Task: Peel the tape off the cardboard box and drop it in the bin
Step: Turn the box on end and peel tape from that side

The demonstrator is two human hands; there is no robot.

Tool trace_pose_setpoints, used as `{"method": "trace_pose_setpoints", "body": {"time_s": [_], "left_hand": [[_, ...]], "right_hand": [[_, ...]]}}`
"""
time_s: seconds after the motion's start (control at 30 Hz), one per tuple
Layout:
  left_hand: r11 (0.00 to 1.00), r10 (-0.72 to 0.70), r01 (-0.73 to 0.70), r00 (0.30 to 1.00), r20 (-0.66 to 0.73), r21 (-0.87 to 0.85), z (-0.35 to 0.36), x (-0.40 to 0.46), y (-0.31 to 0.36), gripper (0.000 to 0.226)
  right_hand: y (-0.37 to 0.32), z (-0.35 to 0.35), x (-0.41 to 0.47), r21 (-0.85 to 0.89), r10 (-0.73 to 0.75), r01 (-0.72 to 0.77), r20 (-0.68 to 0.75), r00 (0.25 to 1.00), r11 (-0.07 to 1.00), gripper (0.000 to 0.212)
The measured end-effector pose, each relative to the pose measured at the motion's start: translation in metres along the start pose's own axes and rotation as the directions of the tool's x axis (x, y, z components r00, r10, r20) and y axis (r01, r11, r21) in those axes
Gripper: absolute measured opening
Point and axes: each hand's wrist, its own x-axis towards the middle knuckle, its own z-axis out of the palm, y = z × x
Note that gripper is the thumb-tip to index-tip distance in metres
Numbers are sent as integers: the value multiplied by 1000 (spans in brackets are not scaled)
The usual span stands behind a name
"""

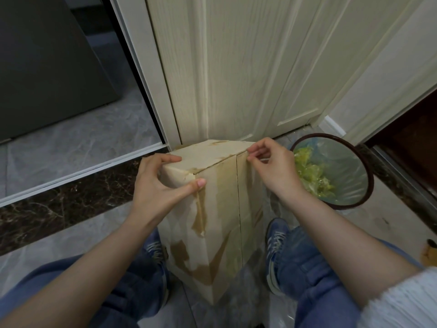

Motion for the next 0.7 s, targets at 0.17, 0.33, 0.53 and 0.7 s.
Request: {"method": "trace_pose_setpoints", "body": {"time_s": [0.17, 0.33, 0.53, 0.7], "left_hand": [[1000, -3, 3, 1000, -9, -5, 0, 0, 1, 77], [1000, -7, 7, 1000, -22, -7, 0, 1, 3, 77], [1000, 9, -9, 1000, -26, 3, -1, 0, 3, 76], [1000, 1, -1, 999, -34, -5, -1, 0, 2, 75]], "right_hand": [[-1, 1, 2, 41, 11, -11, -7, 1000, 999, 12], [-2, 3, 1, 14, -22, 21, 20, 1000, 1000, 15], [0, 5, 1, -51, -13, 16, 63, 998, 999, 18], [-1, 4, 2, -13, -11, 12, 107, 994, 1000, 16]]}}
